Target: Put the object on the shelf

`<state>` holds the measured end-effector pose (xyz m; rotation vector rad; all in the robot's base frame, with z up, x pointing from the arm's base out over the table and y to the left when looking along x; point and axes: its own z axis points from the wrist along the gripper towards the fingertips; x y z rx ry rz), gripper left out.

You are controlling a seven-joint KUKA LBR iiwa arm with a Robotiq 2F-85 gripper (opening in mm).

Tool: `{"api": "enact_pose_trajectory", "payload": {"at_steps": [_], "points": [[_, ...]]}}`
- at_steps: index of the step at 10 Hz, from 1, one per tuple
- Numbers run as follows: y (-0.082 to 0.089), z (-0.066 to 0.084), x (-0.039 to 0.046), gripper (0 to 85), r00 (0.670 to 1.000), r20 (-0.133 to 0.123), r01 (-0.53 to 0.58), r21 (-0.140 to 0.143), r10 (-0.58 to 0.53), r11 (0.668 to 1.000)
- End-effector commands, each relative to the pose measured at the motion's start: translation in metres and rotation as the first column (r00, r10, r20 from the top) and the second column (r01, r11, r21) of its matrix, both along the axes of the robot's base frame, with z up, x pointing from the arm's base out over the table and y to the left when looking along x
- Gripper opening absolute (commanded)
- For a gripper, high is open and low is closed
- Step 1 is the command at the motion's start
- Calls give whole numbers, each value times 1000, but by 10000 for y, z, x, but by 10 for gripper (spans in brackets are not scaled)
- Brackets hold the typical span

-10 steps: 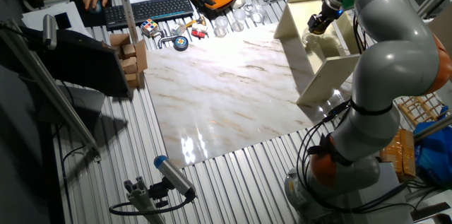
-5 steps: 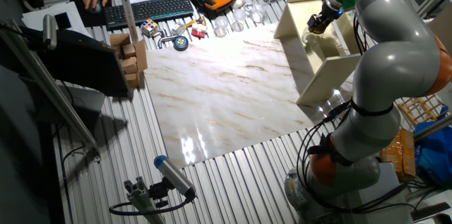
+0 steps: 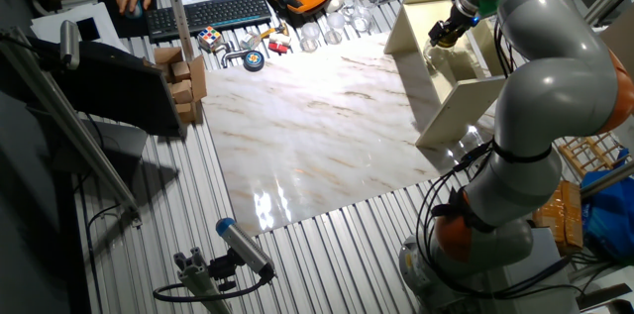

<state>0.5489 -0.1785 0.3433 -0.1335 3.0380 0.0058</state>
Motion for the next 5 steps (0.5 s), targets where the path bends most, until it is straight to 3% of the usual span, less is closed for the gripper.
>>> {"api": "enact_pose_trajectory", "payload": {"at_steps": [1,5], "points": [[0,5,0,850,1000,0,-1,0,1,1000],[31,41,1,850,1000,-3,0,-8,0,1000]]}}
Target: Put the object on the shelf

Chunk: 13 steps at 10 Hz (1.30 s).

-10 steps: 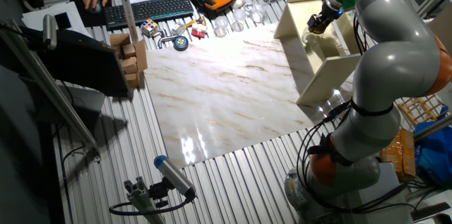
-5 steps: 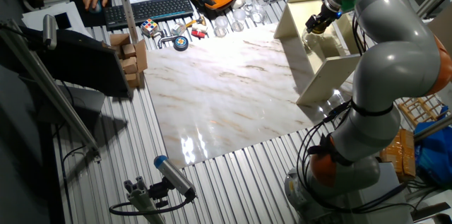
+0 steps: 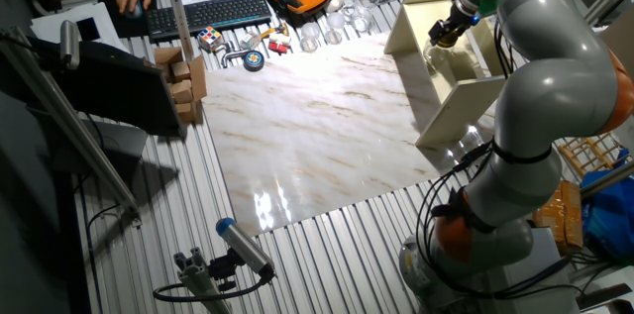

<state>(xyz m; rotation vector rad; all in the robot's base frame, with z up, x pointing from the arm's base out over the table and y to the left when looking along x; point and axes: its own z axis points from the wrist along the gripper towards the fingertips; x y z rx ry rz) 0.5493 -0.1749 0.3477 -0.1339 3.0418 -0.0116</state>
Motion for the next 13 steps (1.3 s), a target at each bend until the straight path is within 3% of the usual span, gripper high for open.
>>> {"api": "enact_pose_trajectory", "payload": {"at_steps": [1,13], "points": [[16,12,4,850,1000,-2,0,-3,0,1000],[39,101,-40,850,1000,-19,-11,-14,11,1000]]}}
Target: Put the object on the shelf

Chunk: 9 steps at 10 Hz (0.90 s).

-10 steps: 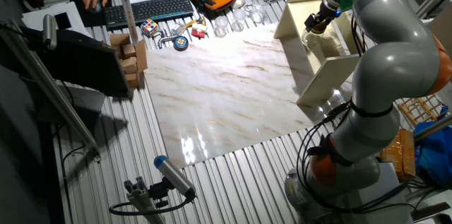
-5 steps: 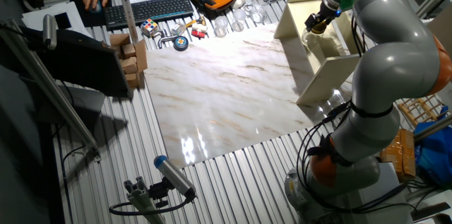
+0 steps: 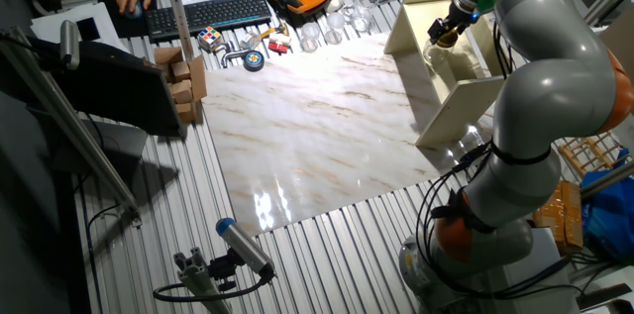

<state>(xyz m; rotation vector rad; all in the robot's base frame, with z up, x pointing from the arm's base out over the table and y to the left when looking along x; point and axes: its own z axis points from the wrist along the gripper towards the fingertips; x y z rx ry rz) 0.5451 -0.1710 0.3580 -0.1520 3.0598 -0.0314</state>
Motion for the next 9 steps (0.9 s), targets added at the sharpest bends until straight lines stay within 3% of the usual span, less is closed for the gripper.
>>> {"api": "enact_pose_trajectory", "payload": {"at_steps": [1,8,9], "points": [[0,4,-3,850,1000,0,0,0,0,1000],[122,82,15,850,1000,-18,22,-5,-22,1000],[158,83,27,680,999,-23,26,-5,-26,1000]]}}
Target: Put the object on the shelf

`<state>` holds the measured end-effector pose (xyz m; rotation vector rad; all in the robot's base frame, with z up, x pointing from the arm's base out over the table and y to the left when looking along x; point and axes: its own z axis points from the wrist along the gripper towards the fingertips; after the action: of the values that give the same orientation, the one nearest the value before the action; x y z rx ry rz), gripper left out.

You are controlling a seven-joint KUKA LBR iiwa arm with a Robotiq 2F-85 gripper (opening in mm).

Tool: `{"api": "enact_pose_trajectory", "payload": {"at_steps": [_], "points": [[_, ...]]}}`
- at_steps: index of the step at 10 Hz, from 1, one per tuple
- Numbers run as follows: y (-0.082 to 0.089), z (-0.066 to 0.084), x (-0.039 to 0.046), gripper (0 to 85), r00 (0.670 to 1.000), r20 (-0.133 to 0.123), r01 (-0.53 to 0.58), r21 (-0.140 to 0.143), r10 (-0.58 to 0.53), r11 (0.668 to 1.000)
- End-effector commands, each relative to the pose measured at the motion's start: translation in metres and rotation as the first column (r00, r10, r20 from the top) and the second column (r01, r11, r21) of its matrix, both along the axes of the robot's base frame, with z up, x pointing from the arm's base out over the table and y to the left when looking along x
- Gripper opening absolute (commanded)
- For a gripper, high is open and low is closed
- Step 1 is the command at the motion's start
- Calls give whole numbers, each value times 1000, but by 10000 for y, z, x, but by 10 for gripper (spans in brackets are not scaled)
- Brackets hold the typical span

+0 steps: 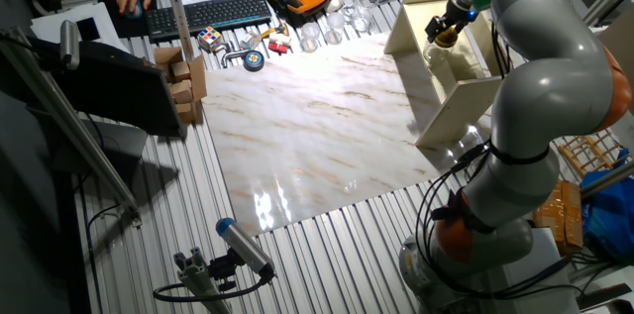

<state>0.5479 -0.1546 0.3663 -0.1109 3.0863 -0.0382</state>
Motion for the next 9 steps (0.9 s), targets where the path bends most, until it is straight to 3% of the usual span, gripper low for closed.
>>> {"api": "enact_pose_trajectory", "payload": {"at_steps": [1,2,4,5,7,9], "points": [[45,0,15,680,1000,-4,5,0,-5,1000],[96,8,29,510,1000,-7,9,-6,-10,1000],[165,29,50,510,1000,-14,17,-10,-17,1000],[193,35,59,340,1000,-16,20,-12,-21,1000],[275,5,71,340,999,-20,31,-11,-31,999],[337,0,86,0,999,-28,38,-10,-38,999]]}}
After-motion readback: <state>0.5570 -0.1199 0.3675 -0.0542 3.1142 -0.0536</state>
